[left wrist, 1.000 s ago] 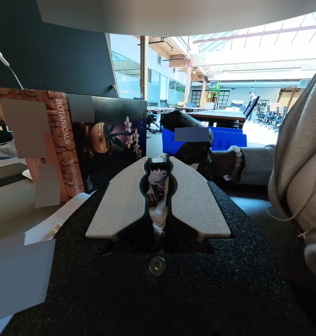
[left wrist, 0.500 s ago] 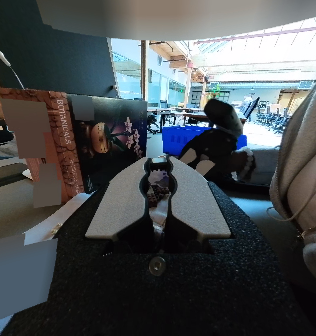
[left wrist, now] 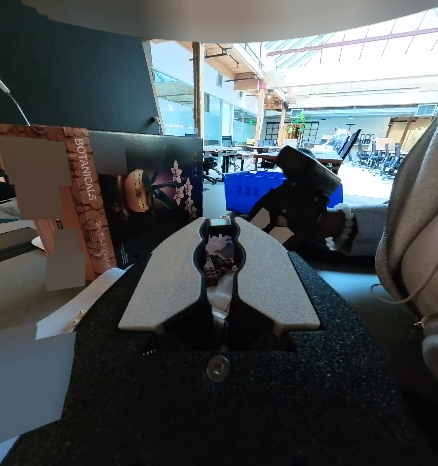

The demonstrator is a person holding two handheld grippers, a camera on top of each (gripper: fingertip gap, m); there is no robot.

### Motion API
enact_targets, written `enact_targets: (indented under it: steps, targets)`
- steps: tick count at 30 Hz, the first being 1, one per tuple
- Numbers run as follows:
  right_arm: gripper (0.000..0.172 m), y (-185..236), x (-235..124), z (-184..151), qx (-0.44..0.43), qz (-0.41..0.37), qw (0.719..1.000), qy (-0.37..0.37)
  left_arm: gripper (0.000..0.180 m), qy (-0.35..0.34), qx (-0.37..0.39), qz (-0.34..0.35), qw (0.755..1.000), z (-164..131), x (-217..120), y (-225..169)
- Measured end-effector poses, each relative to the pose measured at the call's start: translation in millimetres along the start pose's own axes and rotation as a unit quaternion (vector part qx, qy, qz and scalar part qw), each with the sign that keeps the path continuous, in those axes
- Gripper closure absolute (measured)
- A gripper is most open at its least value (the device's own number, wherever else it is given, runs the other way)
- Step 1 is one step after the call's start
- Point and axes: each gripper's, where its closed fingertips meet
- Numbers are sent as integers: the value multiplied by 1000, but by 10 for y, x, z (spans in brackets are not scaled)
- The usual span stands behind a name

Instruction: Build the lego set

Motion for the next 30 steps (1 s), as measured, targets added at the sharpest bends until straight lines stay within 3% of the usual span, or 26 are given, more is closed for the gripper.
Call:
enact_targets:
  steps: [10,13,16,18,21,24,27,30]
  targets:
    - [171,-17,76,-49,-55,-20,997,46,164,2,4,-1,1000,-4,3,-12]
    - [171,38,61,1,3,20,1000,11,164,5,9,-8,1000,-13,7,-37]
    - [171,121,-93,298,115,121,982,-92,164,8,23,-24,999,-28,10,-98]
    - [171,174,-316,643,208,238,932,-178,164,7,40,-44,998,-34,3,-171]
    - [172,188,-666,1092,320,404,818,-252,164,-7,68,-68,995,-17,-21,-265]
    - [172,352,-730,1245,358,492,764,-217,164,-35,82,-84,993,41,-52,-332]
    - [172,551,-785,1350,400,571,691,-189,164,-48,99,-99,989,59,-69,-405]
    - [172,621,-761,1359,446,603,636,-182,165,-50,108,-115,986,46,-67,-471]
Point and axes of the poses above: each gripper's, where its closed fingertips meet, x out along the fingers, z out of its top, y = z × x across the jaws, and after that the axes turned 7 degrees about z, right-handed
